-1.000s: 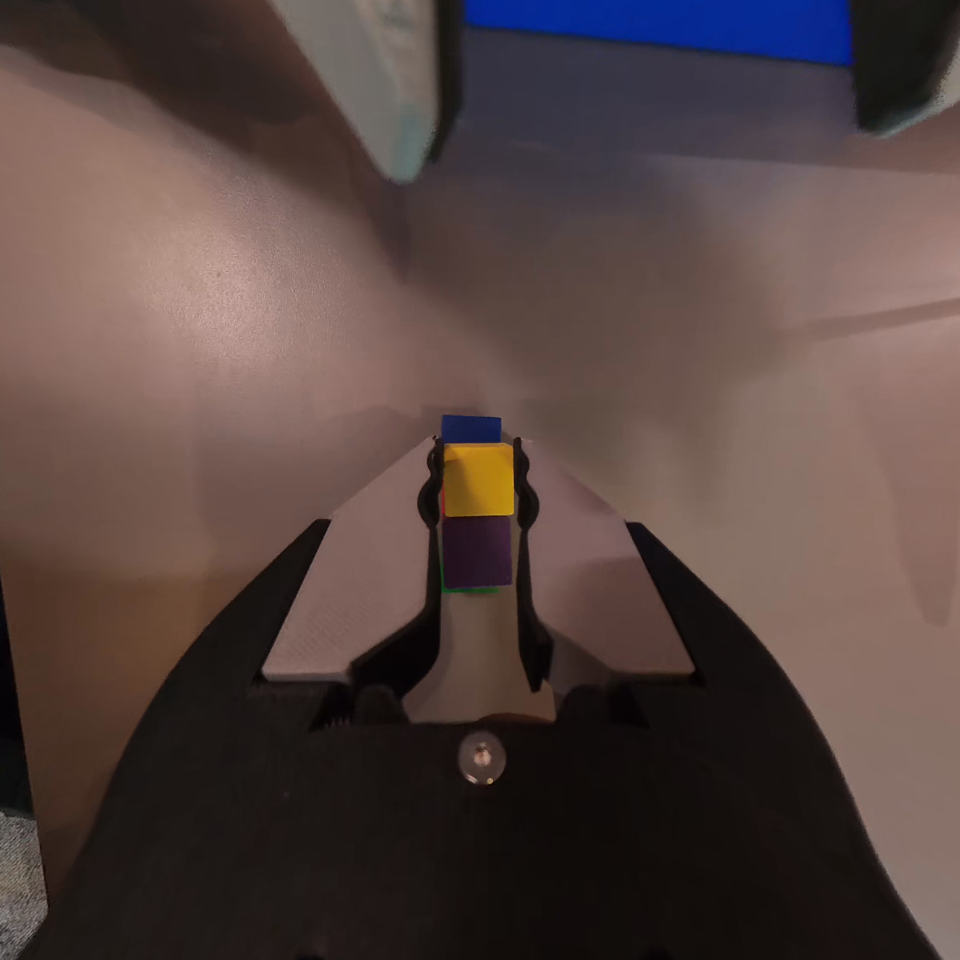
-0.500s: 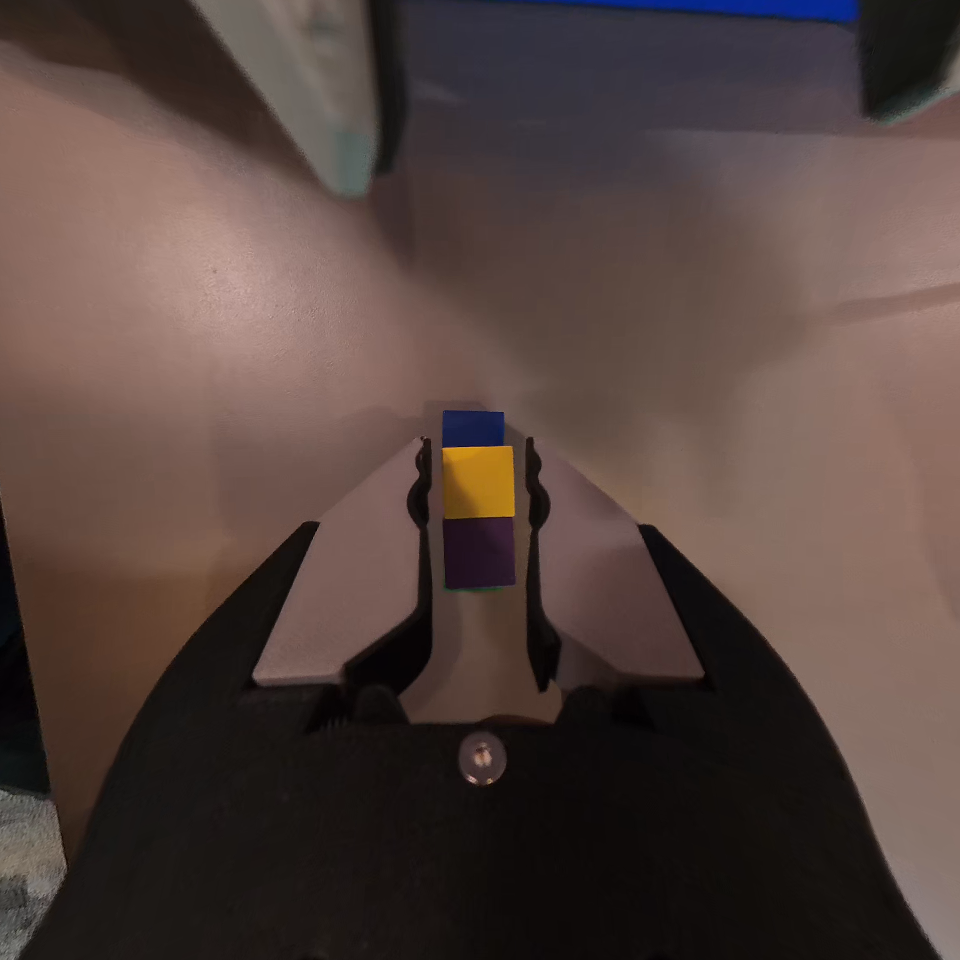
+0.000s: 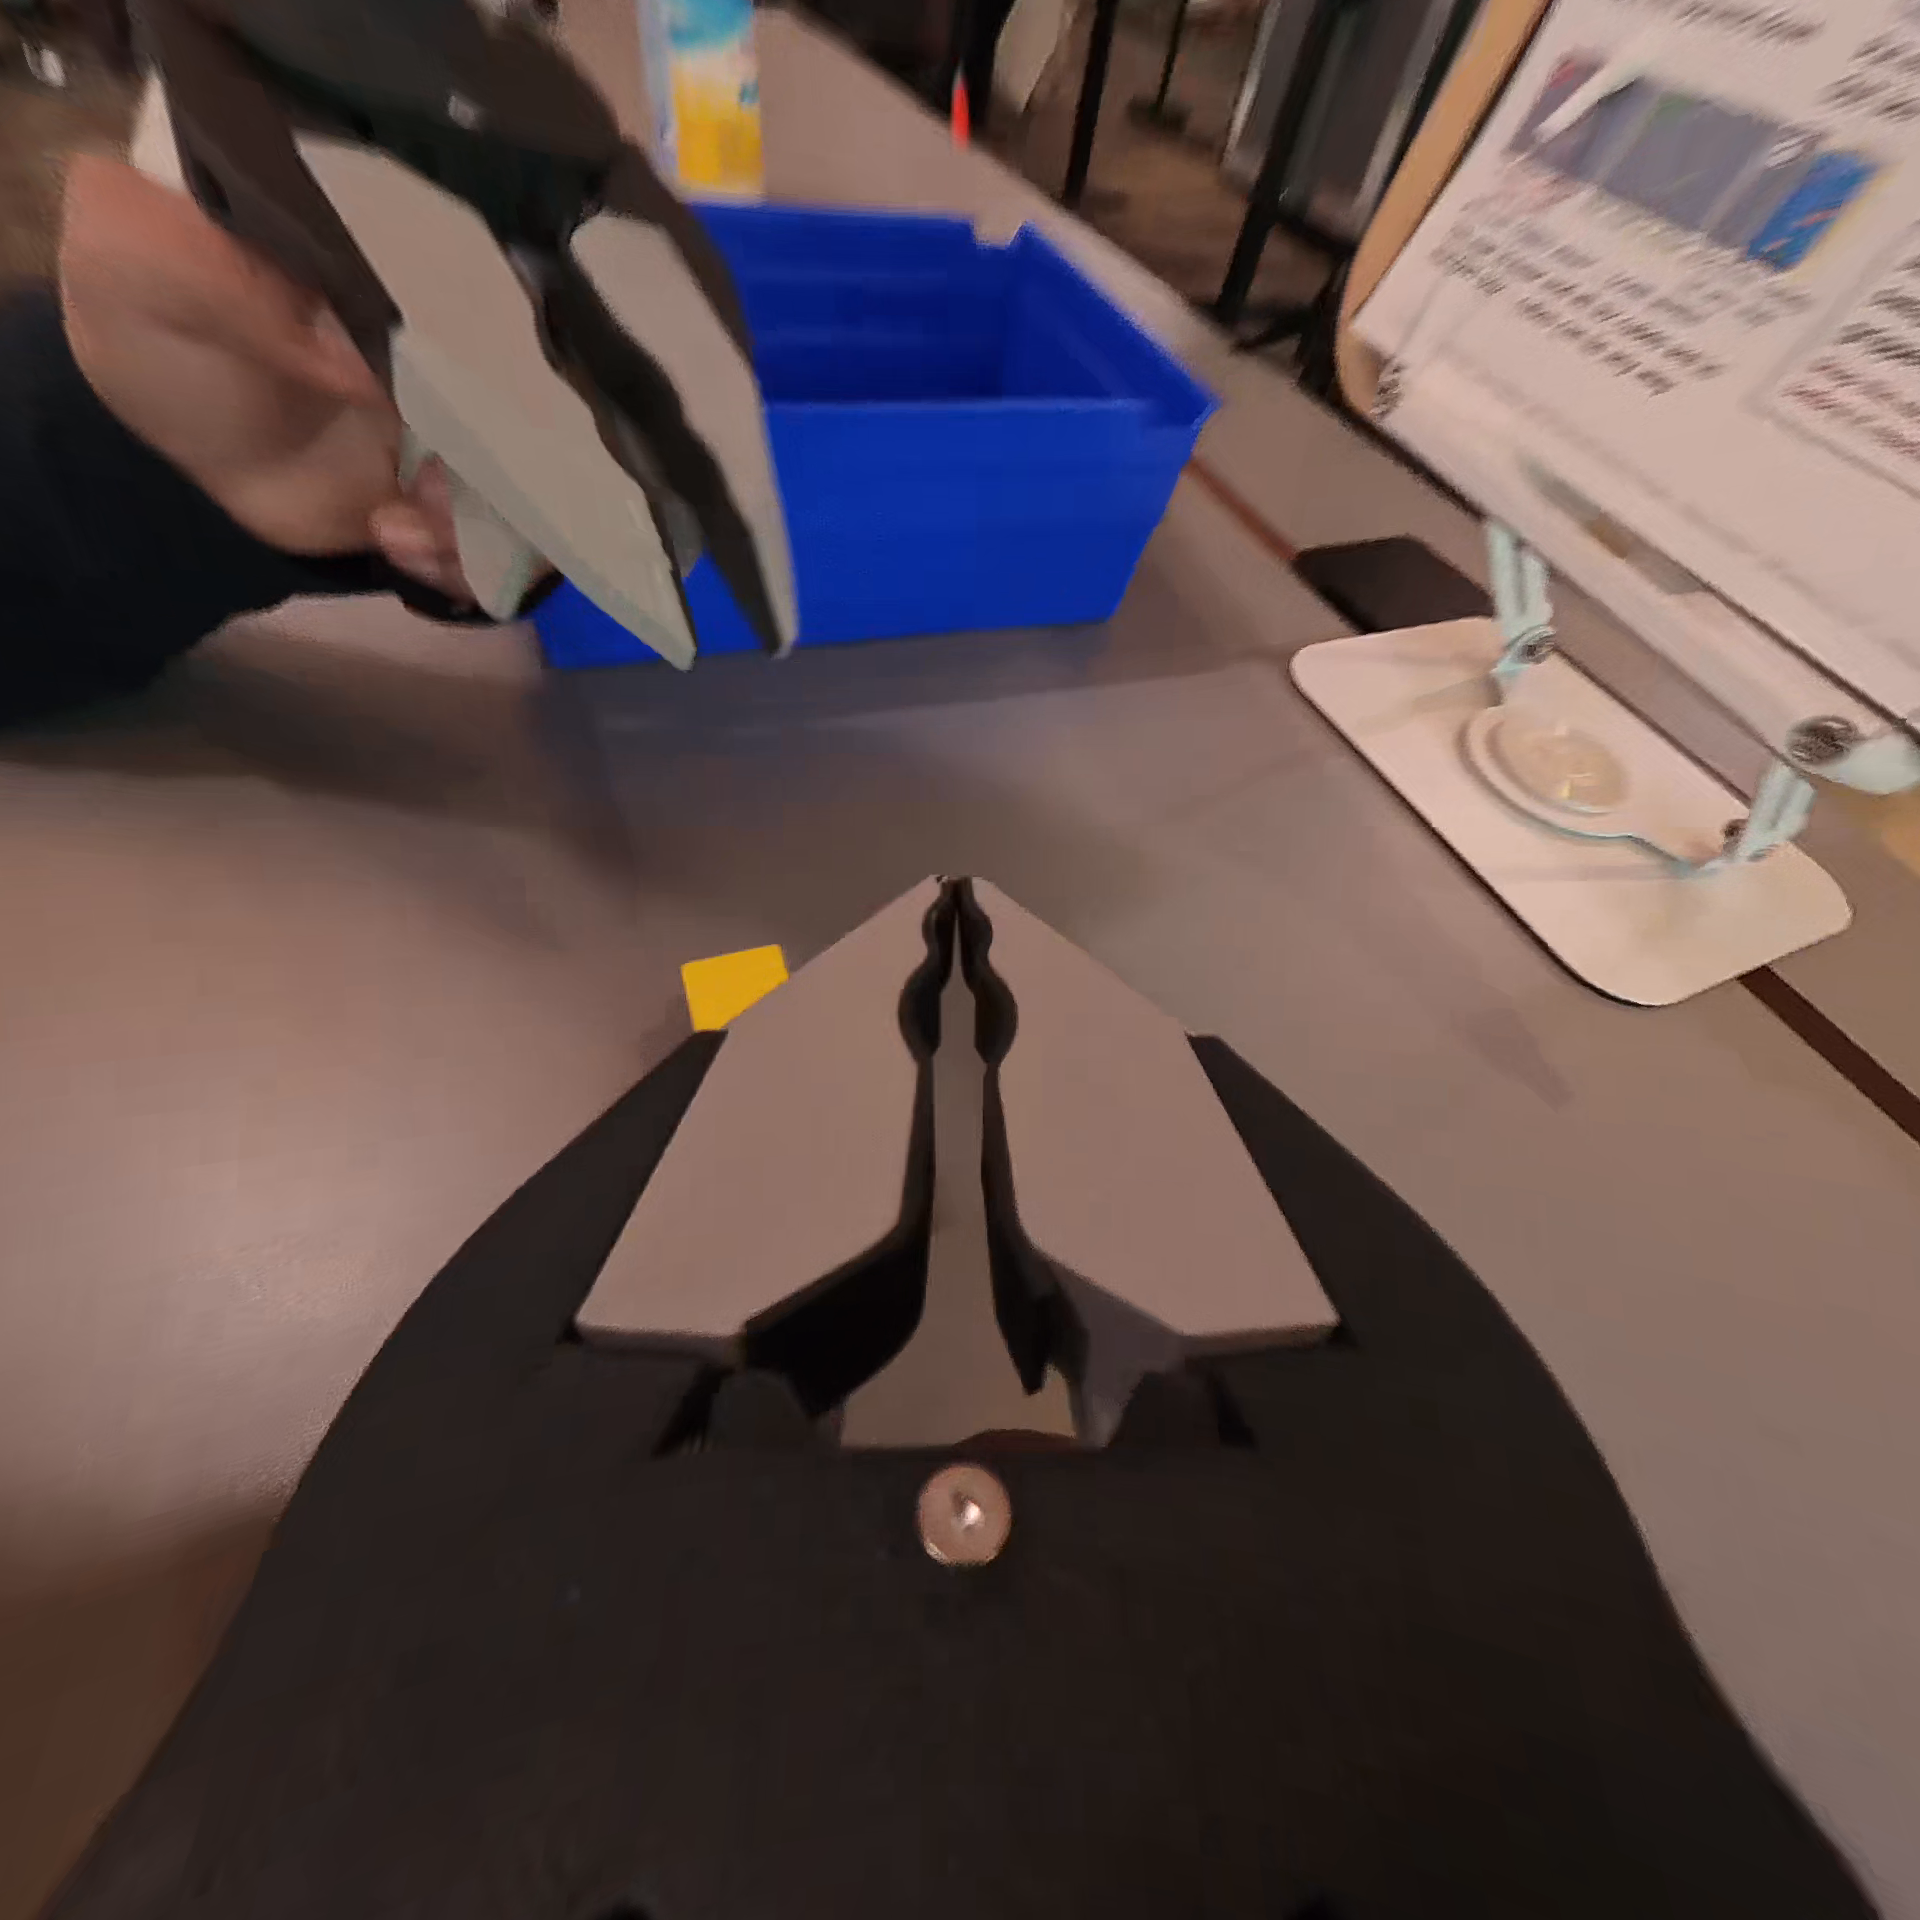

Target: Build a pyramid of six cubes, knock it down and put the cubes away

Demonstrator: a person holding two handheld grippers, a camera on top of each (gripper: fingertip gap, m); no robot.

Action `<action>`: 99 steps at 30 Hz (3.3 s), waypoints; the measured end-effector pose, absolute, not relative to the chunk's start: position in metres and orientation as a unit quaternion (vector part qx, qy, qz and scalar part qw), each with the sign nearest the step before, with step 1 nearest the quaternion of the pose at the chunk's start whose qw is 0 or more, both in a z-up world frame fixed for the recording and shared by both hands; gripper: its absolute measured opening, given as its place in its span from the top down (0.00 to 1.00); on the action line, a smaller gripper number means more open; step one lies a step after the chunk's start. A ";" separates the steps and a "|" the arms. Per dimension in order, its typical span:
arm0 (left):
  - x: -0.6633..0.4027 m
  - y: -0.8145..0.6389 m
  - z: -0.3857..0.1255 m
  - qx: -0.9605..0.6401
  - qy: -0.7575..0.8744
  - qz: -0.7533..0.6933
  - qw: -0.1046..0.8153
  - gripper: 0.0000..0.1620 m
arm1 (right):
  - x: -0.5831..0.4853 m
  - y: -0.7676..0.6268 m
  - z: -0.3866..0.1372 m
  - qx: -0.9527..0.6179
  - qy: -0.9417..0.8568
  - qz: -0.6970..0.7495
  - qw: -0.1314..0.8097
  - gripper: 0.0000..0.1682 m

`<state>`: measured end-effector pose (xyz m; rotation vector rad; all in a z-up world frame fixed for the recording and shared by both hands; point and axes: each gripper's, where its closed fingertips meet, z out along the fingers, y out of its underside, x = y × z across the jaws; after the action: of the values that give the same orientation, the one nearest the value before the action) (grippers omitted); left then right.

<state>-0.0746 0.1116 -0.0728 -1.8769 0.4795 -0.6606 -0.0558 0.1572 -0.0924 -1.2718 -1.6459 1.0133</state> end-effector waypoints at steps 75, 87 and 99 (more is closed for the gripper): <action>-0.073 0.075 -0.020 -0.694 0.102 -0.507 0.501 0.84 | -0.093 0.073 -0.036 -0.352 -0.597 0.345 0.633 0.83; -0.067 0.072 -0.026 -0.702 0.116 -0.511 0.482 0.84 | -0.084 0.069 -0.026 -0.311 -0.599 0.335 0.657 0.86; -0.058 0.066 -0.036 -0.717 0.144 -0.512 0.451 0.84 | -0.076 0.057 -0.027 -0.275 -0.628 0.360 0.632 0.83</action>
<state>-0.0582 0.0657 -0.0363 -1.7717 0.3547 -1.2653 -0.0762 0.0570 -0.0274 -0.6295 -1.4366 0.8246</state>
